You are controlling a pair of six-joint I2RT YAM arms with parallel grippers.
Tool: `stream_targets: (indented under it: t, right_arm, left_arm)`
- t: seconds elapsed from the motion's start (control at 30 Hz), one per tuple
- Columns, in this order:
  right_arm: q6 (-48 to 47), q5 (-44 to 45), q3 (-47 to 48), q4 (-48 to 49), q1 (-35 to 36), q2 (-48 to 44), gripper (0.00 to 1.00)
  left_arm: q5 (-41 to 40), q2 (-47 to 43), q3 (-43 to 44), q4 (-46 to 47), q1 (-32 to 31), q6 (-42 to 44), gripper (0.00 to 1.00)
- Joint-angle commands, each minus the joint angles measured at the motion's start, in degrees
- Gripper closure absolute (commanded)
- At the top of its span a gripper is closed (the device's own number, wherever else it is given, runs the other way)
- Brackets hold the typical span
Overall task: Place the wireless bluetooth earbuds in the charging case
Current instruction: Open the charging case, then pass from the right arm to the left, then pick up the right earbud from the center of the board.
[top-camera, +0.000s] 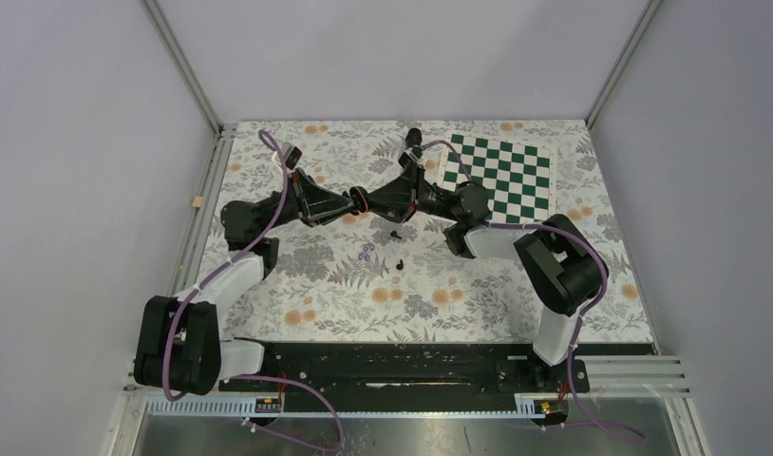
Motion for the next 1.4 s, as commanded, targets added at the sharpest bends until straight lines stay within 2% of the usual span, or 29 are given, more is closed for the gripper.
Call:
stream_targets:
  t: [0.0, 0.43, 0.53, 0.6, 0.7, 0.73, 0.8, 0.83, 0.87, 0.9, 1.0, 1.13, 1.27, 1.37]
  right_arm:
    - [-6.85, -0.56, -1.82, -9.41, -0.70, 2.26, 0.58]
    - [-16.99, -0.93, -3.35, -20.95, -1.00, -1.75, 0.48]
    - [-23.94, -0.24, -4.95, -30.14, -1.69, -5.75, 0.44]
    - [-31.79, 1.63, -6.03, -41.19, -2.14, -9.98, 0.41]
    - [-47.99, 9.14, -5.03, -66.66, -2.37, -17.26, 0.36]
    - [-53.79, 13.28, -4.07, -78.98, -2.37, -19.46, 0.34]
    - [-62.51, 22.24, -2.28, -94.17, -2.39, -22.66, 0.34]
    - [-66.48, 26.60, -1.36, -100.25, -2.31, -24.00, 0.33]
    - [-69.01, 30.05, -1.11, -104.23, -2.27, -25.20, 0.33]
    - [-71.14, 33.06, -1.49, -106.95, -2.16, -26.98, 0.33]
    - [-75.87, 42.34, -2.71, -112.27, -0.10, -29.82, 0.34]
    - [-78.92, 53.54, -2.21, -114.90, 7.16, -28.03, 0.34]
    - [-77.03, 54.99, -2.35, -110.22, 9.68, -25.25, 0.41]
    - [-74.47, 57.94, -1.16, -106.84, 9.67, -23.30, 0.45]
  left_arm:
    - [0.72, -5.43, 0.84, 10.84, 0.47, -3.75, 1.00]
    - [2.06, -4.68, -0.50, 10.11, 1.71, -3.85, 1.00]
    - [3.41, -4.10, -1.56, 9.05, 3.72, -3.91, 1.00]
    - [4.72, -4.16, -2.53, 6.13, 5.56, -2.61, 1.00]
    - [6.09, -5.21, -3.97, -10.64, 7.83, 5.89, 1.00]
    - [6.06, -5.85, -4.04, -19.61, 8.34, 11.18, 1.00]
    - [4.41, -7.68, -2.36, -42.64, 8.60, 26.03, 1.00]
    - [2.31, -8.61, -0.43, -56.26, 8.62, 34.86, 1.00]
    - [-0.04, -9.22, 1.72, -65.90, 8.52, 42.17, 1.00]
    - [-1.45, -9.46, 3.10, -71.72, 8.45, 46.82, 1.00]
    - [-1.36, -9.05, 2.70, -74.52, 8.38, 49.82, 1.00]
    - [-3.05, -7.45, 1.37, -77.51, 7.47, 53.83, 1.00]
    - [-7.58, -6.27, 1.94, -82.01, 5.50, 60.50, 1.00]
    - [-8.36, -5.83, 2.25, -81.57, 5.14, 60.78, 1.00]
